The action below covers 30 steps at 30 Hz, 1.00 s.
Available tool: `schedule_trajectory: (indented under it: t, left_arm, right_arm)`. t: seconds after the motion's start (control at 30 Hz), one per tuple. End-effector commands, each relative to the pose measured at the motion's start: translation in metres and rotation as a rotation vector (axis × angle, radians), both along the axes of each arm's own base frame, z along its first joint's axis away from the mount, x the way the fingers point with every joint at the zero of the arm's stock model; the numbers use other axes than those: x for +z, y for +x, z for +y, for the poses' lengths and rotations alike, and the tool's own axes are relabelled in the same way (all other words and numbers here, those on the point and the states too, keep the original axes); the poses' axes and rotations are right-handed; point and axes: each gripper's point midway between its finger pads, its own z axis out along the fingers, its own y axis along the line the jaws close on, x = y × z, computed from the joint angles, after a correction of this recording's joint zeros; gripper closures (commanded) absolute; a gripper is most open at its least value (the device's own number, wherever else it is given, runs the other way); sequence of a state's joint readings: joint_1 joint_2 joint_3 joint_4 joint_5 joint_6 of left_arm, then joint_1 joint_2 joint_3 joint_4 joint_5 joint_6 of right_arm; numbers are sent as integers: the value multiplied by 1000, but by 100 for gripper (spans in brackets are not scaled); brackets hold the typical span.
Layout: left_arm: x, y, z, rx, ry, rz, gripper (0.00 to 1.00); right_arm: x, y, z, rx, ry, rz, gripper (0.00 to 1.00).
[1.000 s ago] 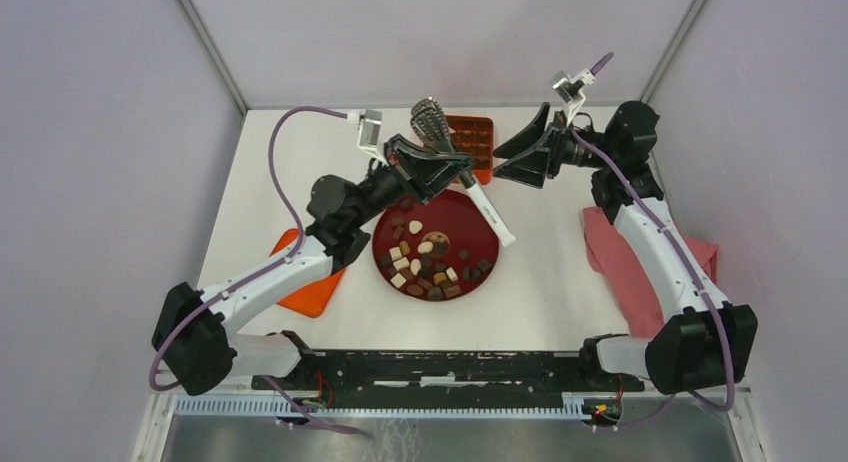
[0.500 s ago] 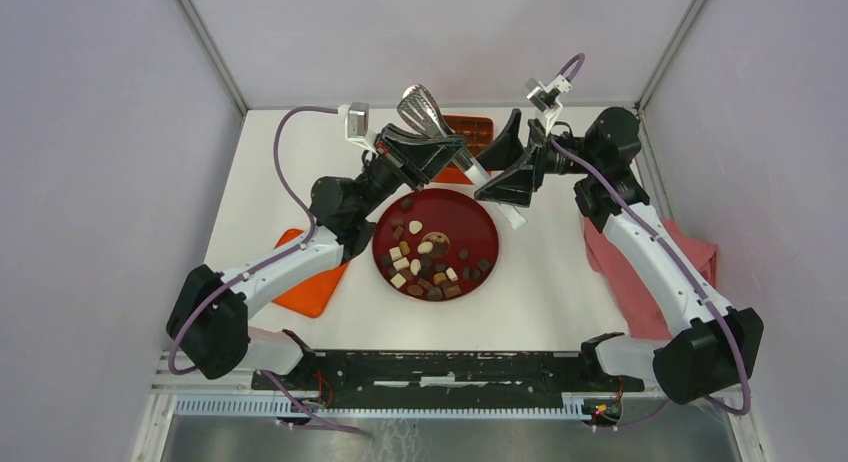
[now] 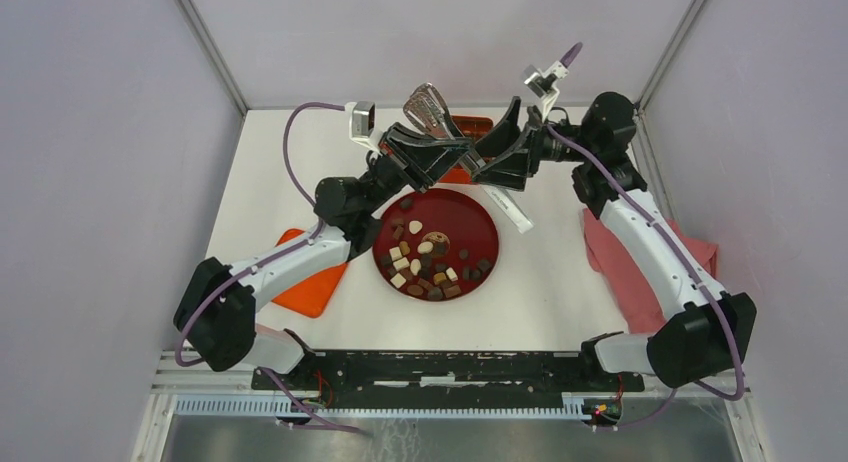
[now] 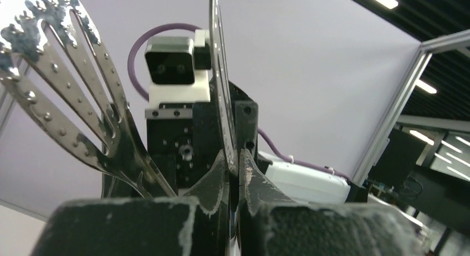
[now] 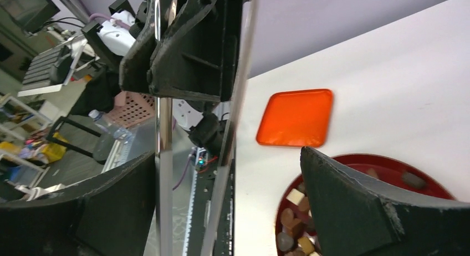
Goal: Pack the chocolate
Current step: Adjust the clamp.
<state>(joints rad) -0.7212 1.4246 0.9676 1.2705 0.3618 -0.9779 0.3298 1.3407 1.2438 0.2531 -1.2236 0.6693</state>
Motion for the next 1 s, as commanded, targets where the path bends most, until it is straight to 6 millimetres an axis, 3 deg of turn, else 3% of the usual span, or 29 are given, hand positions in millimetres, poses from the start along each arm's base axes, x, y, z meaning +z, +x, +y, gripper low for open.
schedule_trajectory:
  t: [0.0, 0.13, 0.27, 0.43, 0.67, 0.87, 0.97]
  left_arm:
    - [20, -25, 20, -2, 25, -168, 98]
    - [-1, -35, 32, -64, 116, -251, 98]
    - [-4, -55, 30, -169, 143, -339, 98]
    - [0, -65, 30, -204, 133, -378, 98]
    - [-1, -63, 22, -201, 144, -360, 98]
    - [-4, -52, 18, -152, 178, -337, 98]
    - [-2, -44, 15, -127, 181, -315, 98]
  right_arm:
    - [36, -17, -29, 6, 42, -184, 2]
    - [37, -25, -31, 0, 41, -195, 2]
    - [22, 10, -24, -142, -27, -171, 7]
    - [12, 23, -4, -178, -125, -211, 19]
    - [-1, 17, 9, -153, -157, -210, 21]
    - [12, 8, 6, -158, -142, -250, 21]
    - [4, 15, 9, -201, -170, -230, 23]
